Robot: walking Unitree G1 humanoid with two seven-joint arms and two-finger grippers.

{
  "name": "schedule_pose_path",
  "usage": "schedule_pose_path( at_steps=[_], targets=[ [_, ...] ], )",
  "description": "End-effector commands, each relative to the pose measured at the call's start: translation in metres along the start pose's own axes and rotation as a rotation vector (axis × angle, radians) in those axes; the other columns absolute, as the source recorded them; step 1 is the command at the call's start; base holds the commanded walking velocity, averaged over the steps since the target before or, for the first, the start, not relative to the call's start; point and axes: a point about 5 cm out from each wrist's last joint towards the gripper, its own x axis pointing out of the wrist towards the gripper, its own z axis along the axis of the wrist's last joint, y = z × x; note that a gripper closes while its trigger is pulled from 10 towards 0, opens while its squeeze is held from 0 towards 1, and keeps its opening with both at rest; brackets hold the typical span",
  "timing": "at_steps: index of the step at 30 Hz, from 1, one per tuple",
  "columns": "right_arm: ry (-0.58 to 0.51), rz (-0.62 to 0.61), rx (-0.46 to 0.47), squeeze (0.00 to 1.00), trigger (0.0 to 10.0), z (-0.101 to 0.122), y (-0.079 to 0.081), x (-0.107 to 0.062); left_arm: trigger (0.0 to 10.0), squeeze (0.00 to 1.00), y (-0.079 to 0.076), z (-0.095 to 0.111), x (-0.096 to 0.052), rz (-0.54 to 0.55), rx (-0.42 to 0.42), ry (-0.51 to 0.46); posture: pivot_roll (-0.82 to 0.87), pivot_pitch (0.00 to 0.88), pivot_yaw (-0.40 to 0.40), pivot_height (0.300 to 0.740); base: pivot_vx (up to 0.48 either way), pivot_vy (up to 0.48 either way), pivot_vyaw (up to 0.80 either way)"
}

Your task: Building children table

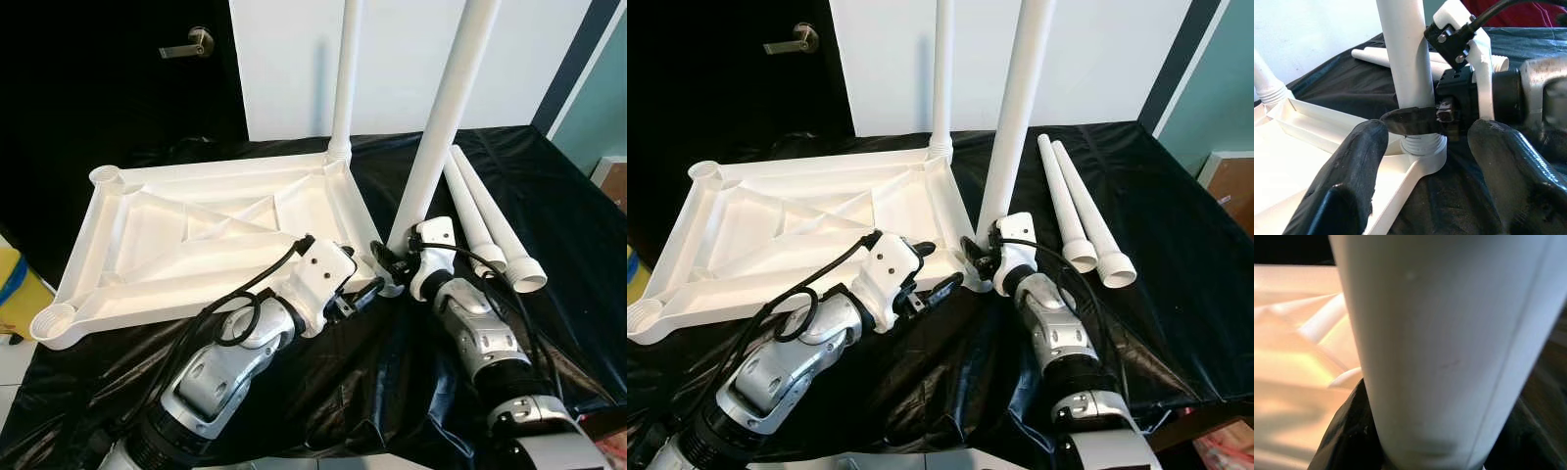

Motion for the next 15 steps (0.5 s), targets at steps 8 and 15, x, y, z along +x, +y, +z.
schedule_pose_path(
  at_steps=[8, 15],
  targets=[
    [0.027, -0.343, 0.110, 0.00, 10.0, -0.013, 0.018, -0.011, 10.0, 0.00, -0.008, -0.001, 0.001, -0.093, 0.008, 0.012, -0.01, 0.002, -0.033, 0.740, 0.000, 0.000, 0.00],
    [-0.017, -0.297, 0.177, 0.00, 10.0, -0.003, 0.036, -0.010, 10.0, 0.00, -0.011, 0.000, 0.004, -0.097, -0.003, 0.002, -0.02, 0.014, -0.037, 0.740, 0.000, 0.000, 0.00]
  ],
)
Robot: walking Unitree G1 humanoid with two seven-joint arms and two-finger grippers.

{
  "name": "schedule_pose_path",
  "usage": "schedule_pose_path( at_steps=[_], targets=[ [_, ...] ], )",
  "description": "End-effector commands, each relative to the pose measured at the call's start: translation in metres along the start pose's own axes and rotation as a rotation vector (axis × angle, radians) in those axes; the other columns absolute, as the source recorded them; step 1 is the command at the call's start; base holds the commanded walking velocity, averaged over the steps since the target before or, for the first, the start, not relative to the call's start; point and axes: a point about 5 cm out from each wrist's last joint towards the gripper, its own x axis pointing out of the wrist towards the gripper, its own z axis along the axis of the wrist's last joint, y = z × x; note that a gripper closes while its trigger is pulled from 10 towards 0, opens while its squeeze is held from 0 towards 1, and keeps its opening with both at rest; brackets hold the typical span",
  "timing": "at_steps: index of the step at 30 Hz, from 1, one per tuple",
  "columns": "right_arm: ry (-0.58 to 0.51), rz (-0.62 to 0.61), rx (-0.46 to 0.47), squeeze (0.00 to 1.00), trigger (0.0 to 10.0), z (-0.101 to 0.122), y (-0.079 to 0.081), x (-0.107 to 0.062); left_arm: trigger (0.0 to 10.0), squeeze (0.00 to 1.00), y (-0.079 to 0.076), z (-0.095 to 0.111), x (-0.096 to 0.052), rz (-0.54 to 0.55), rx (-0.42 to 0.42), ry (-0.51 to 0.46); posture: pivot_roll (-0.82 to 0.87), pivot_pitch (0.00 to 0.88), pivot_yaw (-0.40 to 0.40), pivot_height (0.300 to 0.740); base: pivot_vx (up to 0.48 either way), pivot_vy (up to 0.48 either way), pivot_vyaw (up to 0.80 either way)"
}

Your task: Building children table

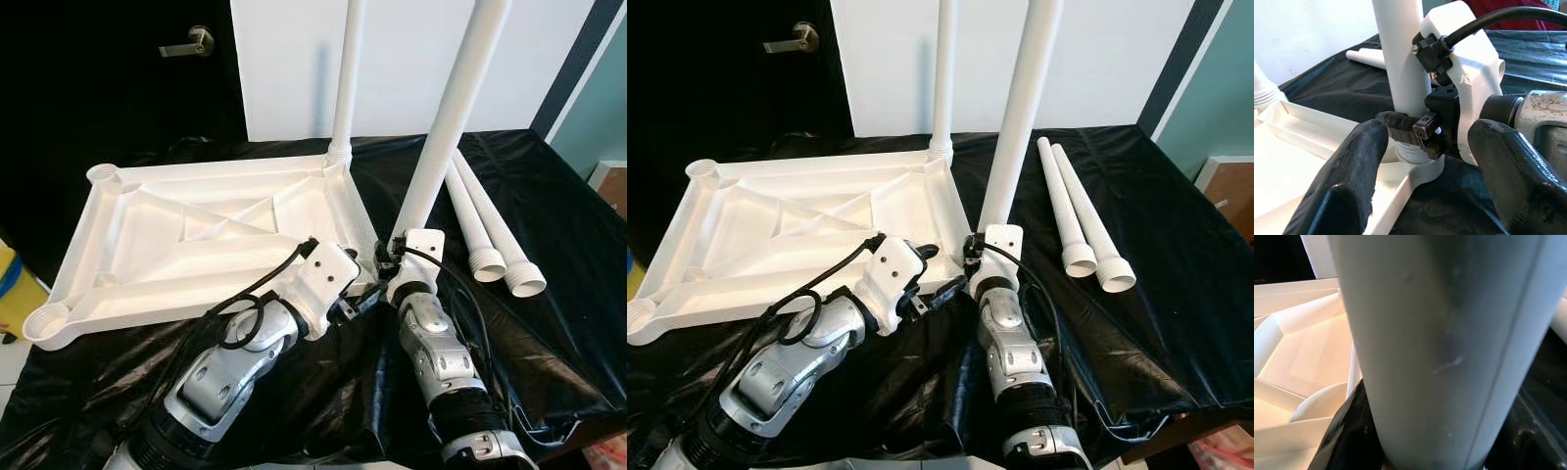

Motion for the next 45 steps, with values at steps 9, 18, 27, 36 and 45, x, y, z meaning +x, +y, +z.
schedule_pose_path(
  at_steps=[9, 18, 27, 36, 45],
  targets=[
    [-0.092, 0.122, 0.033, 1.00, 10.0, 0.017, -0.008, -0.003, 10.0, 0.00, -0.003, -0.001, 0.001, -0.066, -0.003, 0.011, -0.02, 0.028, -0.039, 0.740, 0.000, 0.000, 0.00],
    [-0.085, 0.287, -0.029, 0.00, 10.0, 0.023, -0.032, -0.001, 10.0, 0.00, -0.001, -0.002, -0.001, -0.066, 0.001, 0.019, -0.02, 0.032, -0.036, 0.740, 0.000, 0.000, 0.00],
    [-0.044, 0.566, -0.174, 0.00, 10.0, 0.024, -0.048, 0.010, 10.0, 0.00, 0.000, -0.002, 0.000, -0.075, 0.010, 0.024, -0.02, 0.034, -0.024, 0.740, 0.000, 0.000, 0.00],
    [0.030, 0.739, -0.234, 0.00, 10.0, 0.022, -0.047, 0.021, 10.0, 0.00, 0.000, -0.001, 0.000, -0.082, 0.013, 0.025, -0.02, 0.036, -0.020, 0.740, 0.000, 0.000, 0.00],
    [0.087, 0.771, -0.259, 0.00, 0.0, 0.015, -0.047, 0.027, 10.0, 0.00, -0.001, -0.001, 0.000, -0.079, 0.011, 0.028, -0.01, 0.038, -0.025, 0.740, 0.000, 0.000, 0.00]
  ],
)
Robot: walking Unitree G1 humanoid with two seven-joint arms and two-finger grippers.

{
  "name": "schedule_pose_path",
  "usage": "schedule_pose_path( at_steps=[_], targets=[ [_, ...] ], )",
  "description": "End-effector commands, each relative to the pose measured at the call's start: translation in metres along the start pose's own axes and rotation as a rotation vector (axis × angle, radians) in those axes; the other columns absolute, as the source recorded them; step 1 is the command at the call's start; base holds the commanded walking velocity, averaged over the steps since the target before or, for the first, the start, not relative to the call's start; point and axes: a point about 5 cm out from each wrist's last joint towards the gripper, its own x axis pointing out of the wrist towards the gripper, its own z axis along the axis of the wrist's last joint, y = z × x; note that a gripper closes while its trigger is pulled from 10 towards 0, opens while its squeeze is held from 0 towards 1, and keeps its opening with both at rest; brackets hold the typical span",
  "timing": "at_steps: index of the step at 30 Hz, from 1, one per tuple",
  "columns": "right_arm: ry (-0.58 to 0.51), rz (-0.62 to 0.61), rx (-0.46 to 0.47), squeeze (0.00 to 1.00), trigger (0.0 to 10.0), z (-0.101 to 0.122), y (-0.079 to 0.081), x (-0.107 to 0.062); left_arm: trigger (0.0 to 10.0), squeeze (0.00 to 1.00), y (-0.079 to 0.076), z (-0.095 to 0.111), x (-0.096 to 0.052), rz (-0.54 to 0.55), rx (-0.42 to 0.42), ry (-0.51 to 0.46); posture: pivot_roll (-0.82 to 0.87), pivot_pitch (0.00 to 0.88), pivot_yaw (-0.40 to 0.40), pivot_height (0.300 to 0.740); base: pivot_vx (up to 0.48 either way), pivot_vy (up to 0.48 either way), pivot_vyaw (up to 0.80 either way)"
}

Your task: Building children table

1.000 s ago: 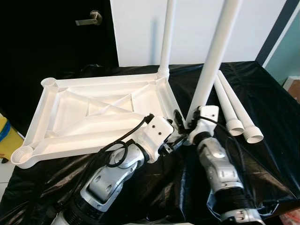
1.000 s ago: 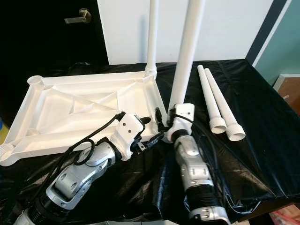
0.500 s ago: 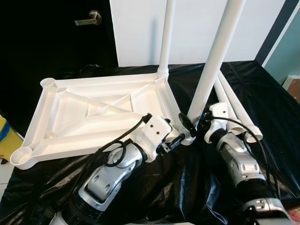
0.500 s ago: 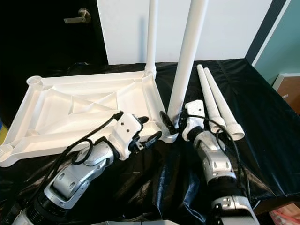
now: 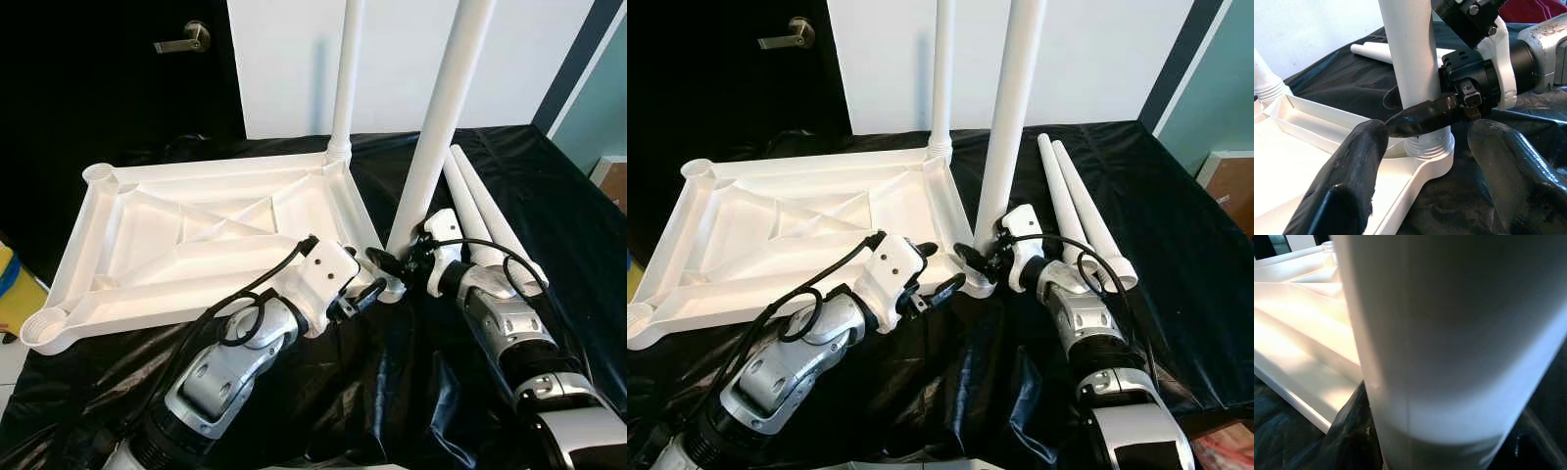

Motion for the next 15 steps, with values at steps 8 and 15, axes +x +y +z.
schedule_pose_path(
  at_steps=[8, 15],
  targets=[
    [0.042, -0.006, 0.039, 0.00, 10.0, -0.0091, -0.0004, 0.0028, 10.0, 0.00, -0.0054, -0.0002, -0.0007, -0.092, 0.001, 0.013, -0.01, 0.042, -0.025, 0.740, 0.000, 0.000, 0.00],
    [-0.006, -0.112, 0.130, 0.00, 10.0, -0.0097, 0.0037, 0.0084, 10.0, 0.00, -0.0062, 0.0000, -0.0010, -0.097, 0.002, 0.015, -0.01, 0.042, -0.023, 0.740, 0.000, 0.000, 0.00]
  ],
)
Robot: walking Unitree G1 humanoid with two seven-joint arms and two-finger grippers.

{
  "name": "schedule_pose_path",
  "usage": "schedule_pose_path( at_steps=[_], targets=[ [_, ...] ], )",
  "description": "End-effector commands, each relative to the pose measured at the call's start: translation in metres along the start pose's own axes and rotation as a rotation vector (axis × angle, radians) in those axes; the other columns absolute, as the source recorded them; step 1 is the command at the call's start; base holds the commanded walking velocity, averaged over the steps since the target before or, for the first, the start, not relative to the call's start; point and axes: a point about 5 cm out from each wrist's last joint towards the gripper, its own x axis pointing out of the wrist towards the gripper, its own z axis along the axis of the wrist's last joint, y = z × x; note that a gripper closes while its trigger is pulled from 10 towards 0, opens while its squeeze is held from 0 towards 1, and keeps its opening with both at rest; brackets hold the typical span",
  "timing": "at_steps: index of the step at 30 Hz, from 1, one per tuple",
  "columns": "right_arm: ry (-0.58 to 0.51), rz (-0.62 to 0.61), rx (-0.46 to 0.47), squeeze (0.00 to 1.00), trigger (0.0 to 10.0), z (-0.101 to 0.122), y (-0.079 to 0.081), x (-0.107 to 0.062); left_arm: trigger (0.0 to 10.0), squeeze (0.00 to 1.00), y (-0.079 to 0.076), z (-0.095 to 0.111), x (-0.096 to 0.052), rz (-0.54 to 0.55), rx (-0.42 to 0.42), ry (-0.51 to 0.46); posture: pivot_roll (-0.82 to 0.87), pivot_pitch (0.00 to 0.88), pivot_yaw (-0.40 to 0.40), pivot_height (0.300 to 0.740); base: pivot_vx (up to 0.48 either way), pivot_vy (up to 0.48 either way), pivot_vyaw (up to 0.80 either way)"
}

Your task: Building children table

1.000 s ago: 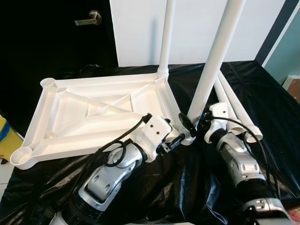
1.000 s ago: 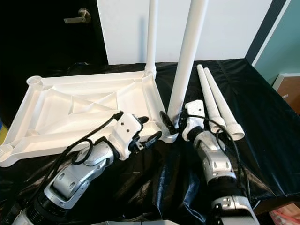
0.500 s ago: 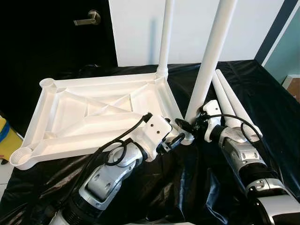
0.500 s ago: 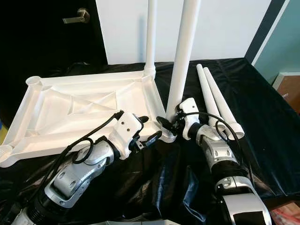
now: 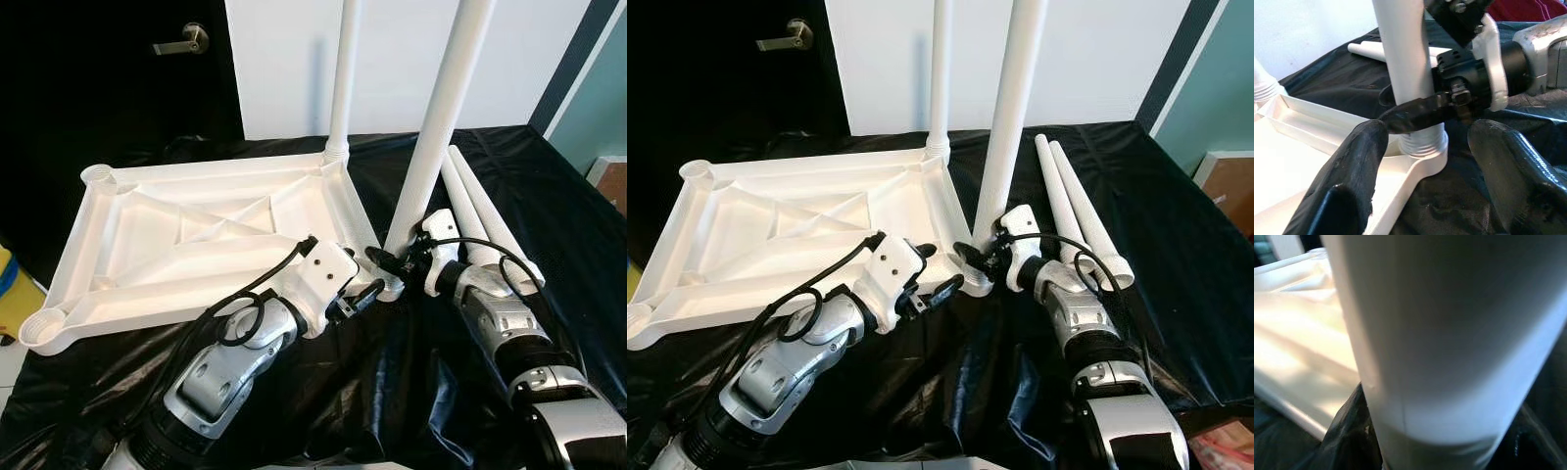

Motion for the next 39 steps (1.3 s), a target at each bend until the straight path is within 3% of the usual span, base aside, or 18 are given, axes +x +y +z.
schedule_pose_path(
  at_steps=[1, 11, 13, 16, 20, 22, 25, 28, 31, 32, 33, 34, 39],
  targets=[
    [0.001, -0.059, 0.077, 0.00, 10.0, -0.007, 0.003, 0.001, 10.0, 0.00, -0.007, 0.001, -0.001, -0.098, 0.004, 0.005, -0.01, 0.039, -0.024, 0.740, 0.000, 0.000, 0.00],
    [0.002, -0.235, 0.115, 0.00, 10.0, -0.011, 0.017, -0.002, 10.0, 0.00, -0.008, 0.000, -0.002, -0.104, 0.006, 0.010, 0.00, 0.035, -0.024, 0.740, 0.000, 0.000, 0.00],
    [0.009, -0.381, 0.115, 0.00, 10.0, -0.011, 0.020, -0.005, 10.0, 0.00, -0.009, 0.000, -0.002, -0.108, 0.005, 0.012, -0.01, 0.029, -0.028, 0.740, 0.000, 0.000, 0.00],
    [0.011, -0.442, 0.111, 0.00, 10.0, -0.010, 0.022, -0.007, 10.0, 0.00, -0.009, 0.000, -0.002, -0.109, 0.005, 0.012, -0.01, 0.029, -0.029, 0.740, 0.000, 0.000, 0.00],
    [0.025, -0.711, 0.122, 0.00, 10.0, -0.009, 0.035, -0.020, 10.0, 0.00, -0.011, 0.000, -0.001, -0.113, 0.003, 0.008, -0.01, 0.021, -0.037, 0.740, 0.000, 0.000, 0.00],
    [0.025, -0.711, 0.122, 0.00, 10.0, -0.009, 0.035, -0.020, 10.0, 0.00, -0.011, 0.000, -0.001, -0.113, 0.003, 0.008, -0.01, 0.021, -0.037, 0.740, 0.000, 0.000, 0.00],
    [-0.016, -0.687, 0.128, 0.00, 10.0, 0.001, 0.053, -0.025, 10.0, 0.00, -0.012, 0.000, -0.001, -0.119, 0.000, 0.007, -0.02, 0.017, -0.032, 0.740, 0.000, 0.000, 0.00],
    [-0.036, -0.650, 0.131, 0.00, 10.0, 0.004, 0.060, -0.025, 10.0, 0.00, -0.013, -0.001, 0.000, -0.125, 0.000, 0.007, -0.03, 0.015, -0.028, 0.740, 0.000, 0.000, 0.00],
    [-0.054, -0.610, 0.127, 0.00, 10.0, 0.007, 0.062, -0.025, 10.0, 0.00, -0.013, -0.001, 0.002, -0.131, 0.002, 0.005, -0.03, 0.014, -0.025, 0.740, 0.000, 0.000, 0.00],
    [-0.064, -0.601, 0.130, 0.86, 10.0, 0.008, 0.060, -0.026, 10.0, 0.00, -0.013, 0.000, 0.002, -0.134, 0.004, 0.004, -0.03, 0.012, -0.022, 0.740, 0.000, 0.000, 0.00],
    [-0.068, -0.601, 0.133, 0.86, 10.0, 0.009, 0.060, -0.027, 10.0, 0.00, -0.013, 0.000, 0.002, -0.135, 0.005, 0.004, -0.03, 0.012, -0.022, 0.740, 0.000, 0.000, 0.00],
    [-0.077, -0.573, 0.135, 1.00, 10.0, 0.011, 0.059, -0.027, 10.0, 0.00, -0.013, 0.000, 0.002, -0.137, 0.006, 0.005, -0.03, 0.012, -0.022, 0.740, 0.000, 0.000, 0.00],
    [-0.121, -0.470, 0.118, 1.00, 10.0, 0.021, 0.051, -0.032, 10.0, 0.00, -0.012, -0.001, 0.001, -0.137, 0.009, 0.007, -0.03, 0.012, -0.022, 0.740, 0.000, 0.000, 0.00]
  ],
)
